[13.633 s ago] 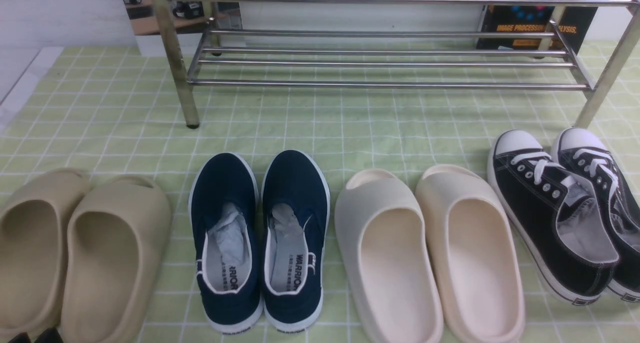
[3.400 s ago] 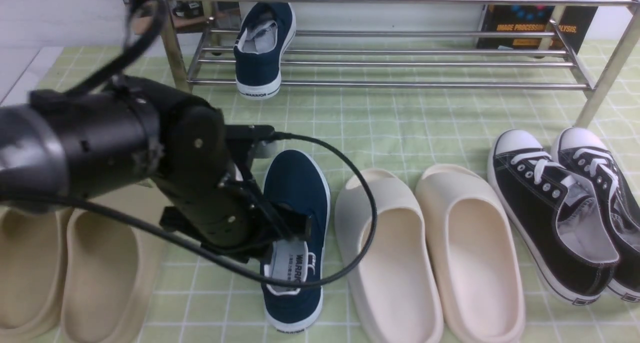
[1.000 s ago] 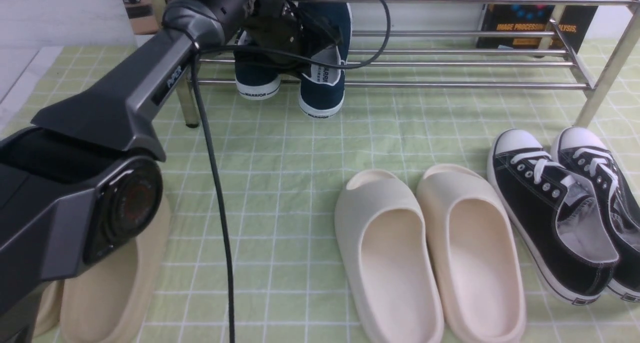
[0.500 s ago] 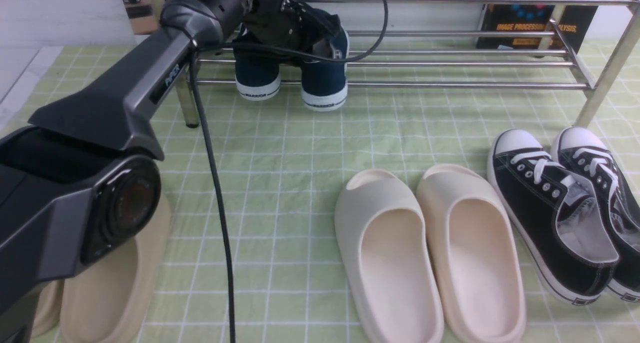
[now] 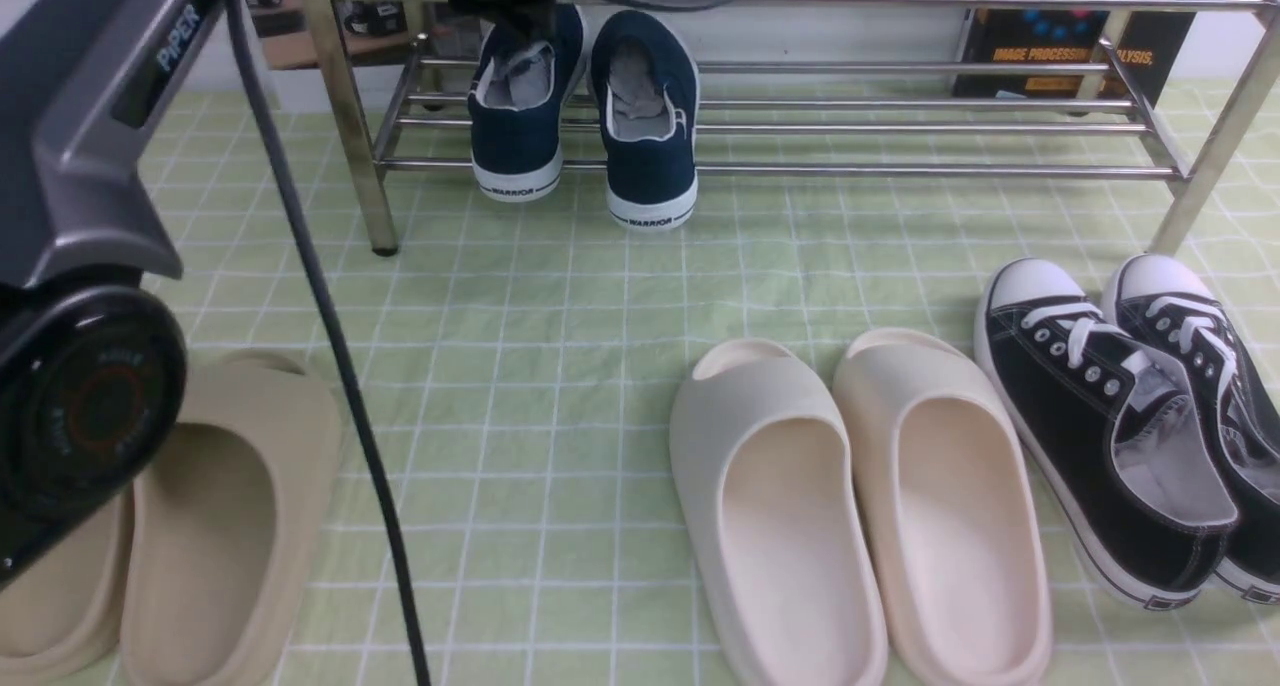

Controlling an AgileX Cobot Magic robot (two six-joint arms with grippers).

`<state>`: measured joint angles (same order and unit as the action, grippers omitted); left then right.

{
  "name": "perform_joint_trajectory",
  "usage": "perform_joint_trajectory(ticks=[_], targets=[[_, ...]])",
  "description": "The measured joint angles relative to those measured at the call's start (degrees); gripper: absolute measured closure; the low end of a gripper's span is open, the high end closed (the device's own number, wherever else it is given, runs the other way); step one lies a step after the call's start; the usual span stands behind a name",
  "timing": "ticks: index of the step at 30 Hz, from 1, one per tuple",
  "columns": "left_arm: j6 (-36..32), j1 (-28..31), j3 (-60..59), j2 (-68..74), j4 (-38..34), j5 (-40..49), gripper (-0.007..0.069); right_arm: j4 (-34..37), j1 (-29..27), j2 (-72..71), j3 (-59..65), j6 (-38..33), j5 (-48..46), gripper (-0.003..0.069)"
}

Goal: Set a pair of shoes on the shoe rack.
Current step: Use the left arm to put a shoe into the shoe rack

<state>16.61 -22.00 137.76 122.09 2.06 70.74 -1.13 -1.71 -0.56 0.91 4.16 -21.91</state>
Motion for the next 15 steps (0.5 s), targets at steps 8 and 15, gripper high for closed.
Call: perform_joint_trajectory(ticks=[8, 15], targets=[[-4.3, -3.3, -5.9, 5.0, -7.5, -0.8, 0.0638, 0.0, 0.0, 0.0, 0.0, 0.0, 0.0, 0.0413], [-4.3, -3.5, -6.5, 10.7, -6.5, -5.7, 0.0638, 0.0, 0.0, 0.0, 0.0, 0.0, 0.0, 0.0413]])
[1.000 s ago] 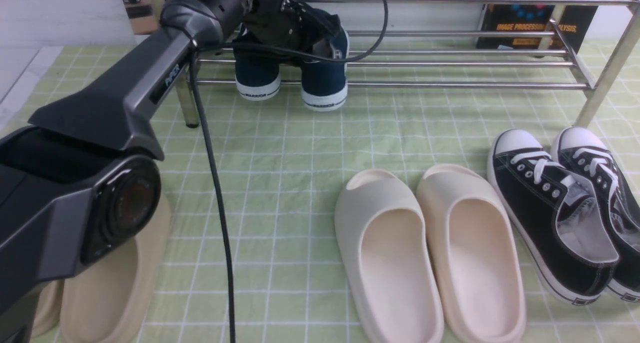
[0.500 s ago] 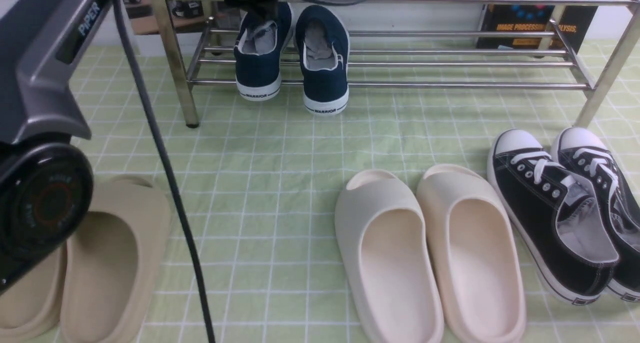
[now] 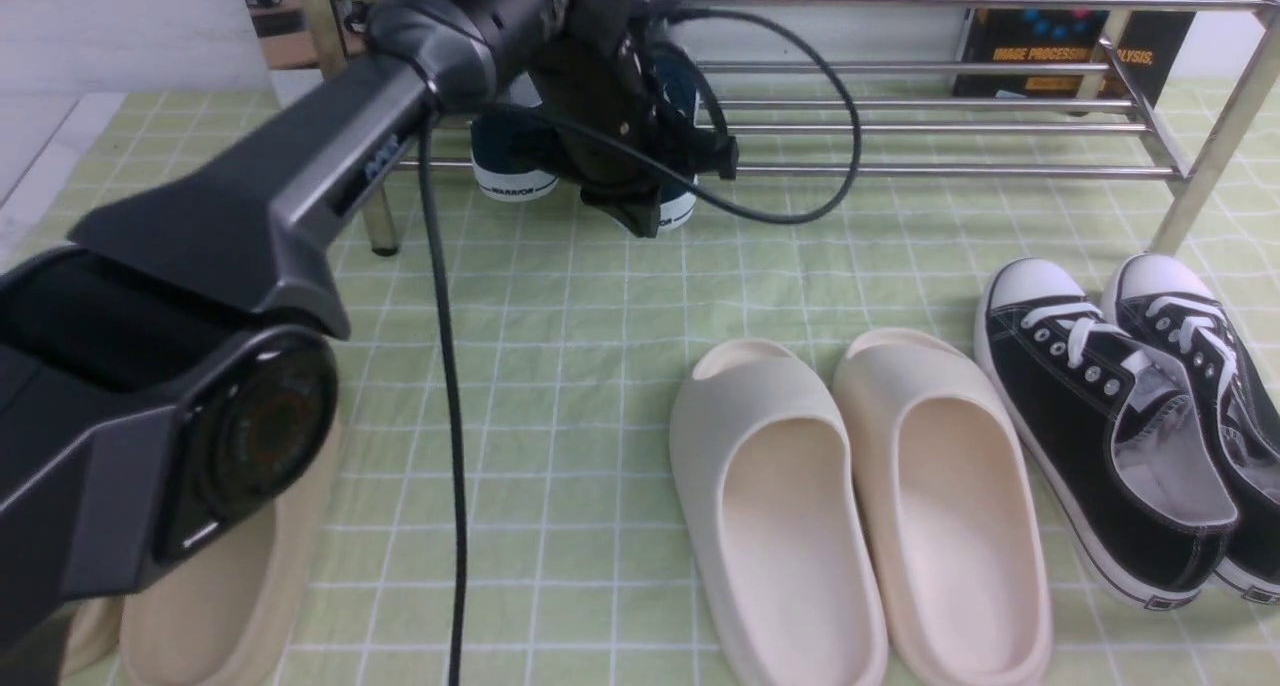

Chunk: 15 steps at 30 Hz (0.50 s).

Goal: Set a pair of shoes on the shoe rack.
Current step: Use the left arm to put a shoe into the shoe rack

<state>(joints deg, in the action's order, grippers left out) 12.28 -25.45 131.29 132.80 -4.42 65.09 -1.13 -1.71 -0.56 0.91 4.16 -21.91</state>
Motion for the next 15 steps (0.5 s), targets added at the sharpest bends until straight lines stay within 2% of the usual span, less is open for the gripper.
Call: perform_joint_trajectory(ticks=[3, 9, 15], targets=[[1.6, 0.0, 0.0, 0.8, 1.7, -3.0, 0.0638, 0.0, 0.0, 0.0, 0.0, 0.0, 0.0, 0.0413], [11.6, -0.3, 0.0, 0.9, 9.4, -7.5, 0.0638, 0.0, 0.0, 0.0, 0.0, 0.0, 0.0, 0.0413], [13.2, -0.1, 0.2, 1.0, 10.7, -11.4, 0.0638, 0.0, 0.0, 0.0, 0.0, 0.0, 0.0, 0.0413]])
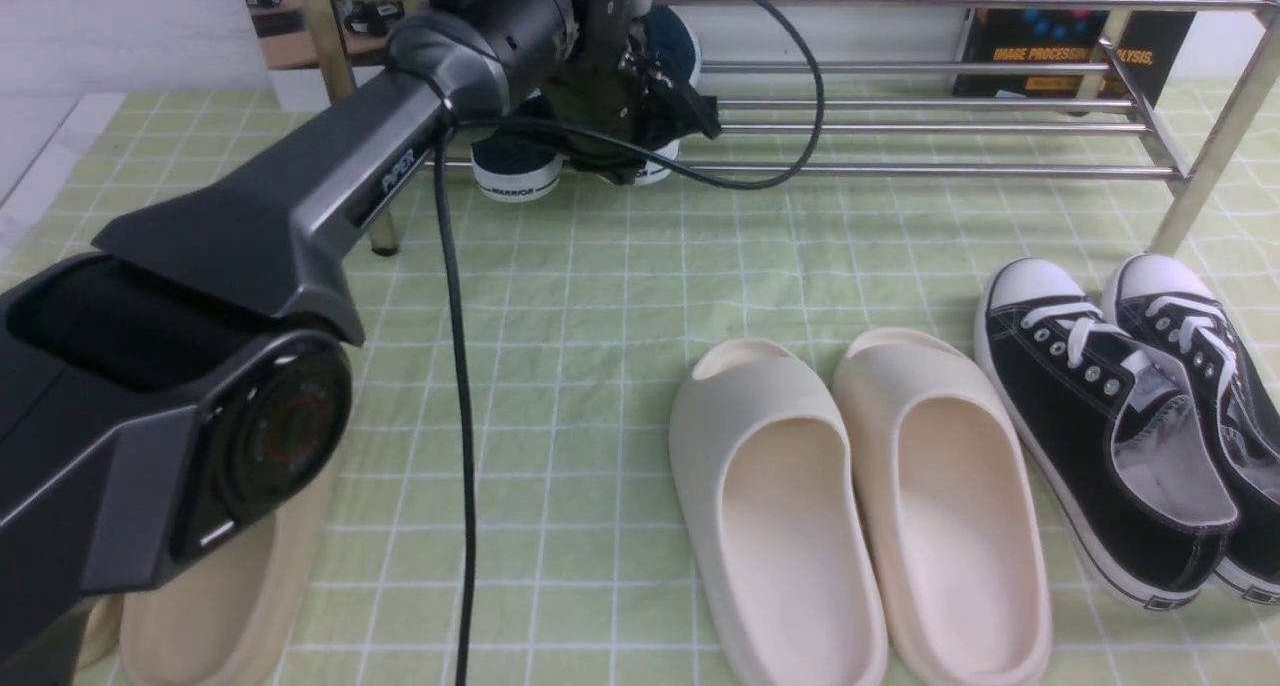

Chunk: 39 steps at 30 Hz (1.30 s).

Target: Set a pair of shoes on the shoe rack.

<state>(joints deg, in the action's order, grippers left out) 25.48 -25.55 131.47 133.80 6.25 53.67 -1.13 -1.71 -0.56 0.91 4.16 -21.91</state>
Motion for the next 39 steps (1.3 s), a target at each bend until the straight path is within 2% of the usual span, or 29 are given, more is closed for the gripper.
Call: perform_joint_trajectory(ticks=[8, 13, 20, 25, 31, 36, 37, 39], targets=[[0.0, 0.0, 0.0, 0.3, 0.4, -0.6, 0.0638, 0.0, 0.0, 0.0, 0.0, 0.0, 0.0, 0.0413], [-2.6, 0.1, 0.0, -3.9, 1.6, 5.6, 0.0638, 0.0, 0.0, 0.0, 0.0, 0.0, 0.0, 0.0413], [-7.8, 0.1, 0.1, -20.3, 3.9, 17.0, 0.0638, 0.0, 0.0, 0.0, 0.0, 0.0, 0.0, 0.0413], [-10.1, 0.1, -1.3, -34.3, 4.1, 18.0, 0.0638, 0.0, 0.0, 0.0, 0.0, 0.0, 0.0, 0.0413], [-10.1, 0.1, -12.9, -51.0, 4.2, 18.0, 0.0638, 0.0, 0.0, 0.0, 0.0, 0.0, 0.0, 0.0413], [-6.0, 0.1, -39.6, -72.0, 5.0, 17.7, 0.0638, 0.0, 0.0, 0.0, 0.0, 0.0, 0.0, 0.0413], [-5.4, 0.1, -40.6, -72.7, 5.1, 17.4, 0.0638, 0.0, 0.0, 0.0, 0.0, 0.0, 0.0, 0.0413], [-2.9, 0.1, -49.9, -79.3, 5.5, 15.2, 0.0638, 0.0, 0.0, 0.0, 0.0, 0.0, 0.0, 0.0413]])
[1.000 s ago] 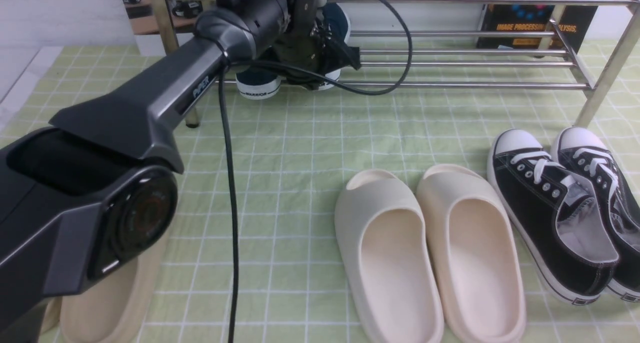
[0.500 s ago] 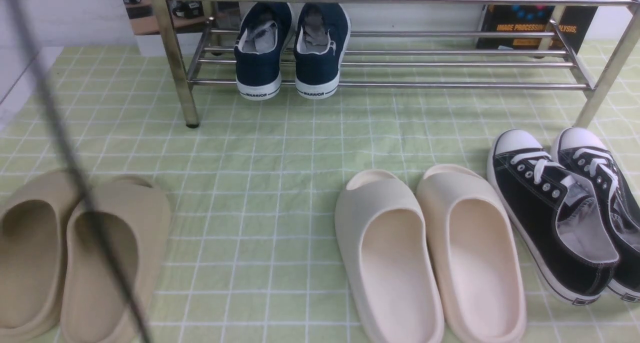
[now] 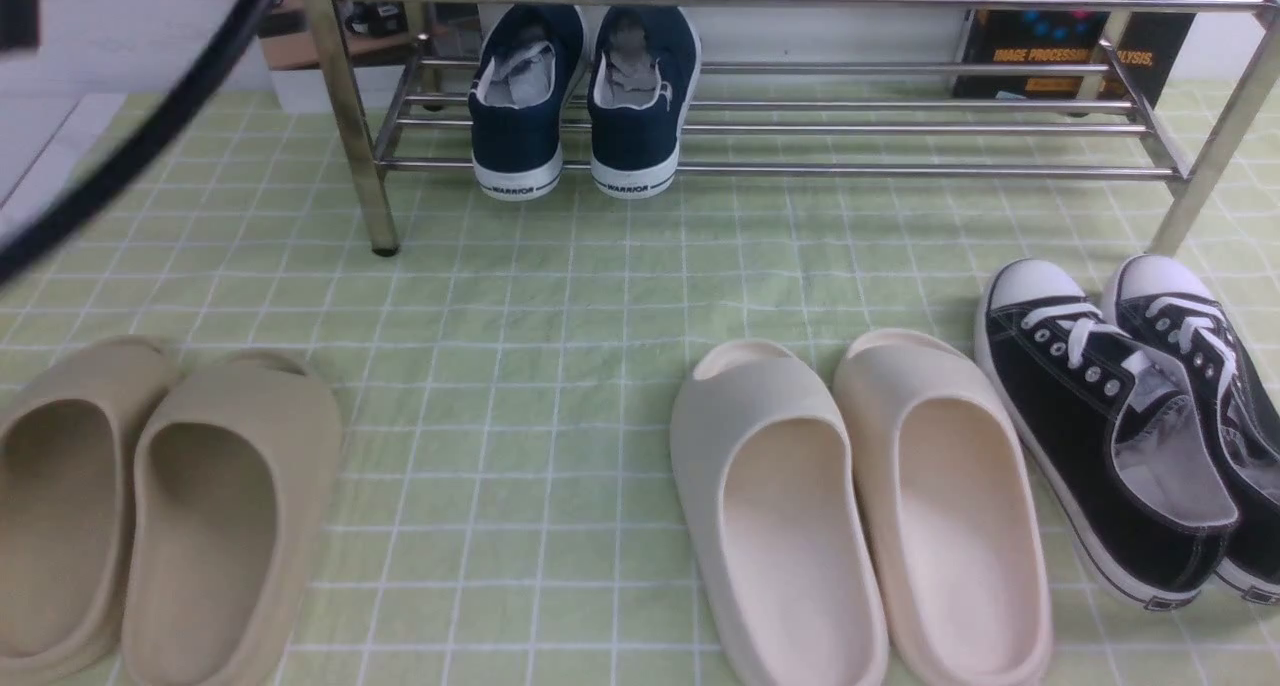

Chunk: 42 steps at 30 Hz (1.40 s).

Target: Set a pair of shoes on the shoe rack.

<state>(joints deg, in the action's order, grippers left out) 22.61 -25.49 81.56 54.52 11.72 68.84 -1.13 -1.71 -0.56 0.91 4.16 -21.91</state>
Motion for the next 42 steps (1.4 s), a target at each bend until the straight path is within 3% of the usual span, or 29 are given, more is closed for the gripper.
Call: perform_joint_trajectory(ticks=[4, 9, 19, 28, 33, 39, 42], targets=[[6.1, 0.0, -19.7, -15.5, 0.2, -7.0, 0.0638, 0.0, 0.0, 0.0, 0.0, 0.0, 0.0, 0.0413], [7.8, 0.0, -35.1, -30.9, 0.2, -16.1, 0.0638, 0.0, 0.0, 0.0, 0.0, 0.0, 0.0, 0.0413], [8.9, 0.0, -45.4, -46.1, 0.6, -18.4, 0.0638, 0.0, 0.0, 0.0, 0.0, 0.0, 0.0, 0.0413], [9.1, 0.0, -51.9, -46.6, 3.6, -23.2, 0.0638, 0.0, 0.0, 0.0, 0.0, 0.0, 0.0, 0.0413], [9.1, 0.2, -56.2, -46.9, 5.4, -30.3, 0.0638, 0.0, 0.0, 0.0, 0.0, 0.0, 0.0, 0.0413], [8.4, 7.6, -67.2, -50.5, 3.6, -47.0, 0.0638, 0.0, 0.0, 0.0, 0.0, 0.0, 0.0, 0.0413], [4.1, 14.1, -73.3, -52.9, -1.2, -55.0, 0.0638, 0.0, 0.0, 0.0, 0.0, 0.0, 0.0, 0.0413]])
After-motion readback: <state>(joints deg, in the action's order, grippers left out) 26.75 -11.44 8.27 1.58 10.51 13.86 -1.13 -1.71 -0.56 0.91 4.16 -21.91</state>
